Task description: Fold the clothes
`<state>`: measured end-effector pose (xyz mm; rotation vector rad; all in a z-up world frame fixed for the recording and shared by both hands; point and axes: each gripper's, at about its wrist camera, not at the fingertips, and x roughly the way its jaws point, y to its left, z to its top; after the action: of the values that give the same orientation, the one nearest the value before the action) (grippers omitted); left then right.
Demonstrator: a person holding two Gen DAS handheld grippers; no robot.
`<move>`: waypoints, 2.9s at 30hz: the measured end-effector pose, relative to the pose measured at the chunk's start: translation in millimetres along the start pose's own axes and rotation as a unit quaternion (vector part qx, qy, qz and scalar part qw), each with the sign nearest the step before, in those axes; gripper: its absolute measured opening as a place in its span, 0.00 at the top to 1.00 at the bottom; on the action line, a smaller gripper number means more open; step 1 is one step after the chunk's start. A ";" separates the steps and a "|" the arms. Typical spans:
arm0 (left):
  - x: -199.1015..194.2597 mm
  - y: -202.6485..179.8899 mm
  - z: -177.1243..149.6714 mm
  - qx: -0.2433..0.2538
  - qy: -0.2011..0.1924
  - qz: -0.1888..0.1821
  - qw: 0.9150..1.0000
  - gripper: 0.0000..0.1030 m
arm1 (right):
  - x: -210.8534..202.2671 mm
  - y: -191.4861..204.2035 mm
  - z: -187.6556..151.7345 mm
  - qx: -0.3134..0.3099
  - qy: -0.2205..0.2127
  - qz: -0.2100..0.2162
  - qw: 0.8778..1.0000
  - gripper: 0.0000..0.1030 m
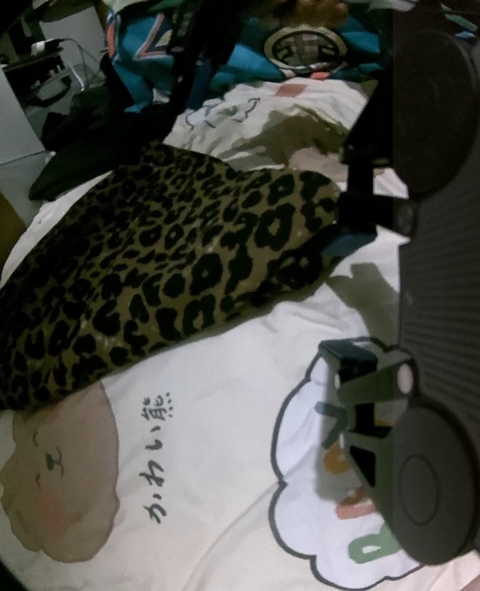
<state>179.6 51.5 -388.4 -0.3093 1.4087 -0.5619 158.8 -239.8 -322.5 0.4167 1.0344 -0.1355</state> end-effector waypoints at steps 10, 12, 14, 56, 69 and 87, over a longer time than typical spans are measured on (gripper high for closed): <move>-0.3 -2.2 2.6 -0.015 -0.019 -0.031 0.999 0.49 | -20.0 29.7 -46.5 -0.057 0.016 0.010 0.998 0.58; -0.5 -2.9 3.4 -0.018 -0.024 -0.037 0.999 0.49 | -22.6 36.8 -55.7 -0.073 0.019 0.019 0.997 0.58; -2.1 -5.0 6.3 -0.015 -0.030 -0.042 0.999 0.50 | -24.3 45.8 -64.4 -0.103 0.020 0.025 0.994 0.58; -5.0 2.2 -14.7 0.004 -0.049 -0.047 0.998 0.46 | -8.3 87.7 -83.7 -0.147 0.078 0.142 0.976 1.00; 24.4 -15.3 0.0 0.051 -0.042 -0.014 0.998 0.51 | -13.4 86.0 -72.4 -0.127 0.078 0.146 0.978 1.00; 8.2 -2.5 -5.0 0.047 -0.075 -0.027 0.996 0.75 | 14.7 72.1 -77.7 -0.043 0.104 0.162 0.980 1.00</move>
<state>174.7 45.7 -394.8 -0.3093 1.2289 -0.6340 125.6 -141.8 -349.7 0.5219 1.1581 0.2476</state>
